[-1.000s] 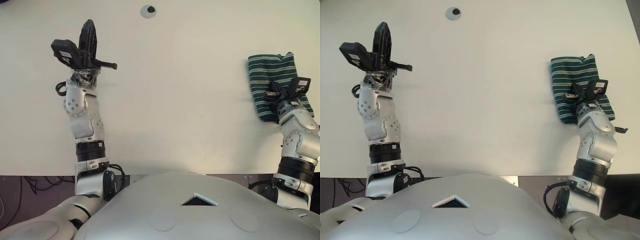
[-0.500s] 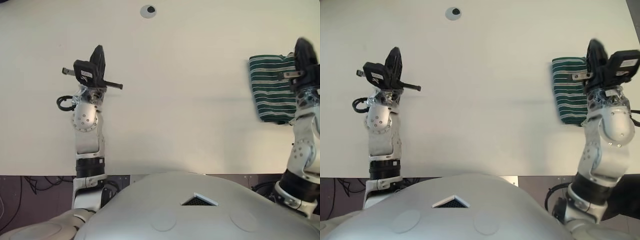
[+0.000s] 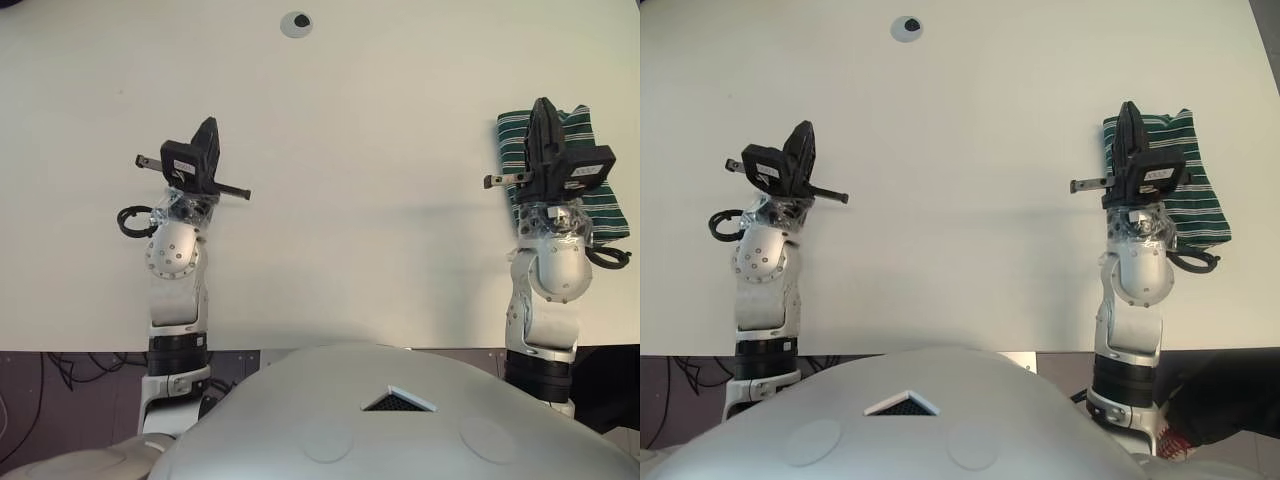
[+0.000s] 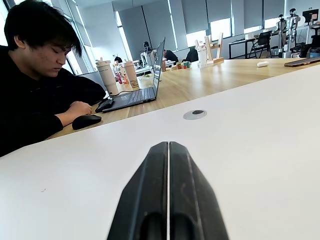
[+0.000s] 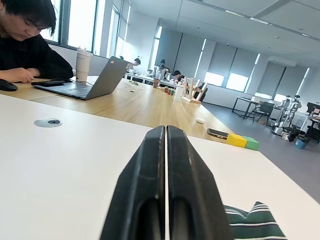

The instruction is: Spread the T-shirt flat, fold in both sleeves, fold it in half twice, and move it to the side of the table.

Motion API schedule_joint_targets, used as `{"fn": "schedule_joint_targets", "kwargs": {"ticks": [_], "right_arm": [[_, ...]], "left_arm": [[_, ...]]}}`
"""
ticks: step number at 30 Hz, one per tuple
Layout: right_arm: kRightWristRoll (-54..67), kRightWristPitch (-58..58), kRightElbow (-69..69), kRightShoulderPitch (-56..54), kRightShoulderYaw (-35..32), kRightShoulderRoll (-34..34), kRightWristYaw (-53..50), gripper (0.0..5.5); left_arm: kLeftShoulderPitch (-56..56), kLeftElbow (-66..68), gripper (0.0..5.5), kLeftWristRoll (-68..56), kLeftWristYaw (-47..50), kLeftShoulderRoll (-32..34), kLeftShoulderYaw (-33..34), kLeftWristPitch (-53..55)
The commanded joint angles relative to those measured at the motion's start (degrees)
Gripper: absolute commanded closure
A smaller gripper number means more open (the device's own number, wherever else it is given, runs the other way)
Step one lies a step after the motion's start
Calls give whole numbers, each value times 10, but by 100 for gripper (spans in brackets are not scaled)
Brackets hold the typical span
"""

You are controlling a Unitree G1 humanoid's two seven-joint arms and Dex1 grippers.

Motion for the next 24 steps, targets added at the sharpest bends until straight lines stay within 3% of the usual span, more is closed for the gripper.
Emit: {"fn": "schedule_joint_targets", "kwargs": {"ticks": [1,14,24], "right_arm": [[-25,5,-32,24,-4,-9,-5,545],[-57,38,-95,89,-8,5,-20,545],[-53,116,-289,237,-12,21,-15,545]], "left_arm": [[11,-30,550,8,1,12,-1,27],[37,-84,550,6,-7,30,-6,60],[114,-241,550,-36,-36,63,41,150]]}}
